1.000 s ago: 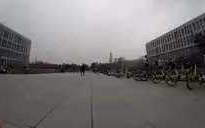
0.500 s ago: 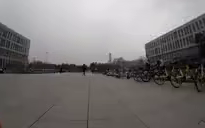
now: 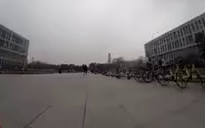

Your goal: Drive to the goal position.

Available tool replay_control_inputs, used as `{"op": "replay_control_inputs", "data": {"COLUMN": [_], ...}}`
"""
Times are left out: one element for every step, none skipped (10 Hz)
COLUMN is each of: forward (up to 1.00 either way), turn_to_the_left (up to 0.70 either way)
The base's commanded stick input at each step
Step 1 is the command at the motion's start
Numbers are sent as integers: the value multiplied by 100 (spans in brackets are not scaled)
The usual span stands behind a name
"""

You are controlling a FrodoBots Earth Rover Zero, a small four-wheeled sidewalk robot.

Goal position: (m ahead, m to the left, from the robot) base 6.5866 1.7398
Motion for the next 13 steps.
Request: {"op": "replay_control_inputs", "data": {"forward": [70, 70, 70, 70, 70, 70, 70, 70, 70, 70, 70, 70, 70], "turn_to_the_left": [27, 34, 34, -1, -1, -1, -1, -1, -1, -1, -1, -1, -1]}}
